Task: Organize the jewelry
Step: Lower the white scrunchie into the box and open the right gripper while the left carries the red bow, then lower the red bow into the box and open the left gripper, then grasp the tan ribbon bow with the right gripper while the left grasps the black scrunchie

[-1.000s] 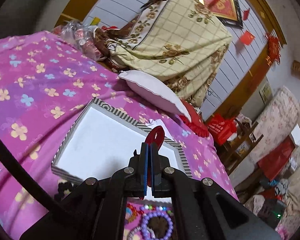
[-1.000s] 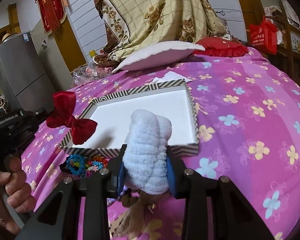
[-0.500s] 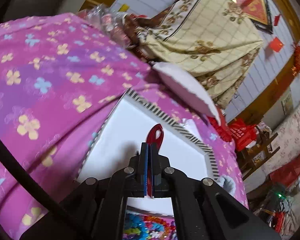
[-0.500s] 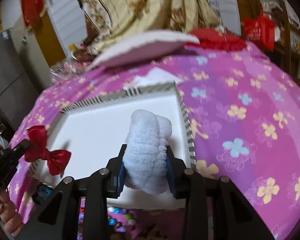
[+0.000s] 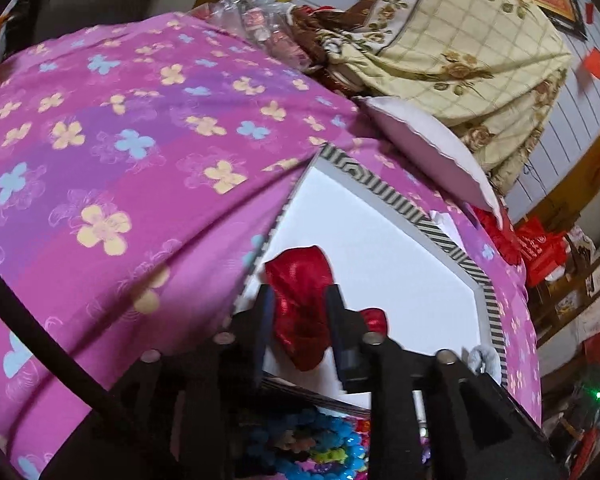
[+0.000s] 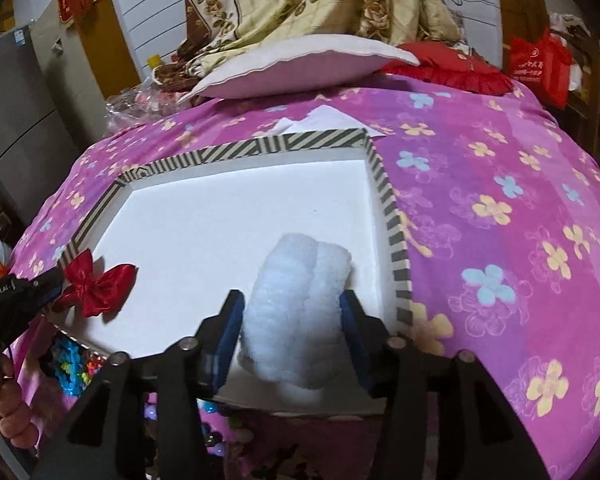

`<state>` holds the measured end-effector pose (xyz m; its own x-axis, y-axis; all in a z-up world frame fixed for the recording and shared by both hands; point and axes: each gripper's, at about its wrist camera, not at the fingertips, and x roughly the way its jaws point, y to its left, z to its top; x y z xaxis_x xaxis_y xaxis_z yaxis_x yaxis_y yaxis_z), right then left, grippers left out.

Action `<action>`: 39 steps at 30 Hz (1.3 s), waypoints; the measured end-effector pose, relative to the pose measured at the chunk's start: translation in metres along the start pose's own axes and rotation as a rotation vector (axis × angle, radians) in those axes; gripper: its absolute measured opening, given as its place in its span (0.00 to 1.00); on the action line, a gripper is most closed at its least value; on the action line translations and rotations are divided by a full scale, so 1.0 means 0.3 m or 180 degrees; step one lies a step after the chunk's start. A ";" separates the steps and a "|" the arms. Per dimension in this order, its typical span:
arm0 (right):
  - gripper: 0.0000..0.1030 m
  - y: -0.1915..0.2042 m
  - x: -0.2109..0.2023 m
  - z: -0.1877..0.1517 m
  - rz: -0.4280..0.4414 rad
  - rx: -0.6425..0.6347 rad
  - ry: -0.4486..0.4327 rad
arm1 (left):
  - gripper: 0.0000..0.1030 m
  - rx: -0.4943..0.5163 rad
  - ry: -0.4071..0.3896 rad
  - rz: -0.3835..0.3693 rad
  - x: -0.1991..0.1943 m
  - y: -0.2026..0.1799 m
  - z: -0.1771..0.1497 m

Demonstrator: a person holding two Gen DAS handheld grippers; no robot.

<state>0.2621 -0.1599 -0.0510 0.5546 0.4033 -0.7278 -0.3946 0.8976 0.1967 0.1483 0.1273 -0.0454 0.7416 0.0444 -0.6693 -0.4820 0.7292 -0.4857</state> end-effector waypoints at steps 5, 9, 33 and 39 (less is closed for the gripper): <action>0.63 -0.019 -0.049 0.012 0.0154 0.0216 -0.0194 | 0.17 0.0078 -0.0282 0.0015 -0.056 -0.012 0.013; 0.63 -0.026 -0.172 0.010 0.0137 0.0238 -0.0515 | 0.18 0.0136 -0.0251 -0.0002 -0.088 -0.003 0.008; 0.51 0.127 -0.216 -0.329 0.0052 -0.0274 0.0318 | 0.24 0.0389 0.0021 -0.0071 -0.288 0.011 -0.143; 0.52 0.133 -0.221 -0.332 0.0040 -0.0331 0.0334 | 0.24 0.0132 -0.0032 0.0058 -0.303 0.166 -0.042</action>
<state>0.1366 -0.1686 -0.0602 0.4717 0.3886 -0.7915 -0.4777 0.8671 0.1410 0.0511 0.1509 -0.0158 0.7377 0.0646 -0.6720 -0.4759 0.7558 -0.4497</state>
